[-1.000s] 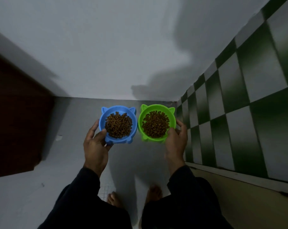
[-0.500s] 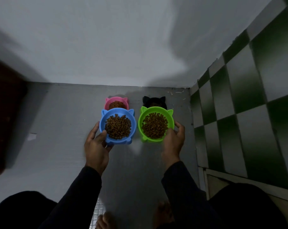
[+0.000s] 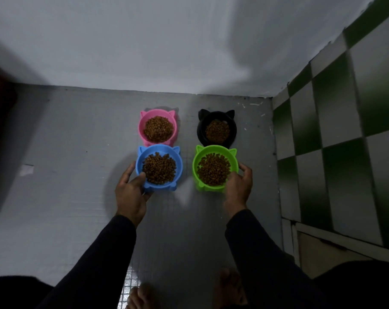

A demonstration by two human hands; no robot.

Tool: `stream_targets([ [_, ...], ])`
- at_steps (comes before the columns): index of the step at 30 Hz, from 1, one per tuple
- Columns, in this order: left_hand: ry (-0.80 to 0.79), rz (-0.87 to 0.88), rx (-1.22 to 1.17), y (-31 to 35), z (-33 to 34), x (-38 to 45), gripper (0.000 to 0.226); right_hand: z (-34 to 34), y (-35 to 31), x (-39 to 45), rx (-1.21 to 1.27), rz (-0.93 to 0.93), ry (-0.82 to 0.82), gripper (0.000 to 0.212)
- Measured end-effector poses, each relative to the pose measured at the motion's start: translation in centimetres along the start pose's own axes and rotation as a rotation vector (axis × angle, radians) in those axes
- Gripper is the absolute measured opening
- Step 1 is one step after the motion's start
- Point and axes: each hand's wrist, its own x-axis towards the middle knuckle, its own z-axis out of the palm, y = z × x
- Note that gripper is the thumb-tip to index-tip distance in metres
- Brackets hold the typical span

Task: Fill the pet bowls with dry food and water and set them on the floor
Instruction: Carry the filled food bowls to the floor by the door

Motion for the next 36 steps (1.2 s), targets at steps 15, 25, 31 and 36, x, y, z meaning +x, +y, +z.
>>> stream_targets([
  [15,0.074,-0.040,0.063,-3.3,-3.0,3.2,0.057,-0.2,4.6,3.3,-0.010,0.066,-0.009,0.051],
  [25,0.113,0.102,0.409,-3.7,-3.9,4.7,0.039,-0.4,5.6,4.2,-0.234,-0.014,0.003,0.042],
  [31,0.128,0.245,0.655,-3.4,-4.0,4.2,0.036,-0.5,7.0,5.4,-0.411,-0.092,0.026,0.044],
  [36,0.159,0.384,0.890,-3.4,-3.9,3.5,0.034,-1.1,6.6,5.5,-0.433,-0.103,0.040,0.038],
])
